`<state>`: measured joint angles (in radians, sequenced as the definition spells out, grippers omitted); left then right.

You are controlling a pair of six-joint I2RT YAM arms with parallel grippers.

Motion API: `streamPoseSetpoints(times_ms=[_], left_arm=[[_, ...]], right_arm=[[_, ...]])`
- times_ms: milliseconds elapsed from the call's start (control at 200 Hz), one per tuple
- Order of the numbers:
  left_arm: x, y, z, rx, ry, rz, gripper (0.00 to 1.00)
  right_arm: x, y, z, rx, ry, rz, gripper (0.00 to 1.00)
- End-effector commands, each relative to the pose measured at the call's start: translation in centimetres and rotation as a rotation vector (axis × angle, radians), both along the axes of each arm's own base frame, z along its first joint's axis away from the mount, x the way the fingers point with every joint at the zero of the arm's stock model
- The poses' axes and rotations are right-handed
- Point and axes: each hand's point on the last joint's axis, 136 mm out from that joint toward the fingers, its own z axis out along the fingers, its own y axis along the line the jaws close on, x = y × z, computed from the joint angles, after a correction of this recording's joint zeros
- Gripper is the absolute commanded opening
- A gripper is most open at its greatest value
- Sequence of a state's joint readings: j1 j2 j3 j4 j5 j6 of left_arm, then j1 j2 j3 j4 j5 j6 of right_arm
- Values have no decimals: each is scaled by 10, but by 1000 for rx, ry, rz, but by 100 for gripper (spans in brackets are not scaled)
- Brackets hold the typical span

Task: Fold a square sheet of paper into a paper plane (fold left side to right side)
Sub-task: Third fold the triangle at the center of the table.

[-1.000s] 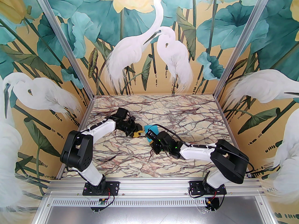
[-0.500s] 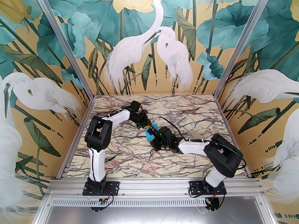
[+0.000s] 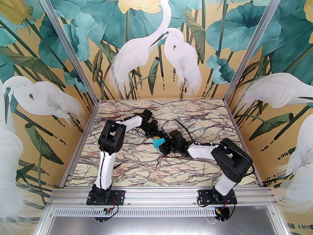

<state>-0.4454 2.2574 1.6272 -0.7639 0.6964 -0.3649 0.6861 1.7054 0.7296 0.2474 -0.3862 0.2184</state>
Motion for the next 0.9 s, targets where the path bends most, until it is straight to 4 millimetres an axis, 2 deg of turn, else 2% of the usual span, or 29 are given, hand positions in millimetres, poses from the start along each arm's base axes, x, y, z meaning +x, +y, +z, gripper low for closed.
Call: streamPoseSetpoints(times_ms=[0,205,545,895], left_arm=[[-9,5,-18,52,14,-38,4],[-12,8,-21,62,15,-41,2],[-13,6,-18,63,8,-37,0],[-13,6,-17,65,4,-30,0]], right_arm=[[15,-3,2,11,13,-52,0],[33,-20,-6,-16,25,-118,0],[51,-31,-19,-50,34,-185,0],[53,-35,-25,-63,41,-188,0]])
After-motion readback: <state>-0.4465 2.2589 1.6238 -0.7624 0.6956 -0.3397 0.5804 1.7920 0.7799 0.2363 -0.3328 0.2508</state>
